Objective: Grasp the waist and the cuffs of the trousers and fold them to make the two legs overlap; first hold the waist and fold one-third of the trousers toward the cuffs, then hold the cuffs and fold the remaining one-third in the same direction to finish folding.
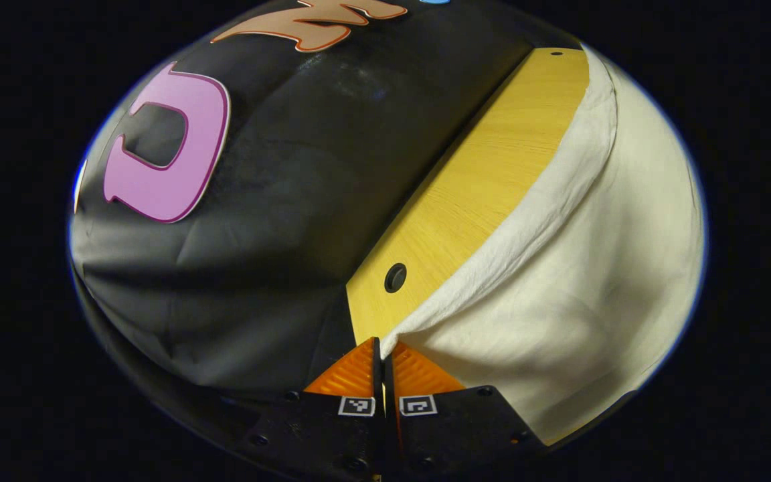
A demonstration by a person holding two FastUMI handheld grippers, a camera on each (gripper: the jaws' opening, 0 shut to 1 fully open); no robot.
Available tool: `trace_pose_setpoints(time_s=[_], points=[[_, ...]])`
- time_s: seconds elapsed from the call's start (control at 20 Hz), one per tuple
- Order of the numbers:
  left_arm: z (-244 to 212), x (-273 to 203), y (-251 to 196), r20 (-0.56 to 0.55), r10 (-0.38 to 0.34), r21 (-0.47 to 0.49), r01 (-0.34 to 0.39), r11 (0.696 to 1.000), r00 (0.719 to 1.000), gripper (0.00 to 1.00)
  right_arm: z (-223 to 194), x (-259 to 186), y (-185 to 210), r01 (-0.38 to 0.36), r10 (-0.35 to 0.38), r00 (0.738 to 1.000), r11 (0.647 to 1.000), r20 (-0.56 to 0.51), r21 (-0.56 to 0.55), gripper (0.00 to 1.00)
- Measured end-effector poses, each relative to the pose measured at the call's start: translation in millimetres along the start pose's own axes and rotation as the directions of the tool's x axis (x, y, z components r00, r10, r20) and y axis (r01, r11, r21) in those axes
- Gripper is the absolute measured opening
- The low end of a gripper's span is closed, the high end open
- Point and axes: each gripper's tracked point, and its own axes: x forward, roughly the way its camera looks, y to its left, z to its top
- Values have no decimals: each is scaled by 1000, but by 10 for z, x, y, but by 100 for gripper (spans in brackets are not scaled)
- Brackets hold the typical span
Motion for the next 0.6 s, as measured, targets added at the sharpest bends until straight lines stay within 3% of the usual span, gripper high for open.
trace_pose_setpoints(time_s=[0.05, 0.1, 0.2, 0.3, 0.4, 0.6], points=[[28, 6, -47, 11, -13, -13, 13, 1000, 1000, 0, -43, 41, 41, -7, 8, 1000, 1000, -14, 10, 20], [36, 21, -57, 18, -15, -29, 16, 999, 1000, 0, -86, 64, 46, -10, 11, 1000, 1000, -20, 27, 22], [45, 15, -121, 31, -46, -90, 49, 995, 998, 1, -79, 30, 40, -16, 18, 1000, 996, -24, 86, 48], [-10, -57, -243, 18, -82, -152, 84, 985, 996, 49, -86, -50, -58, -1, 5, 1000, 986, -24, 164, 99], [-62, -137, -203, 4, -57, -205, 56, 977, 998, 97, -126, -155, -137, 18, -10, 999, 971, -34, 236, 98], [-26, -356, -90, 33, 9, -378, 5, 926, 999, 95, -341, -332, -252, 55, -26, 997, 905, -75, 421, 98]])
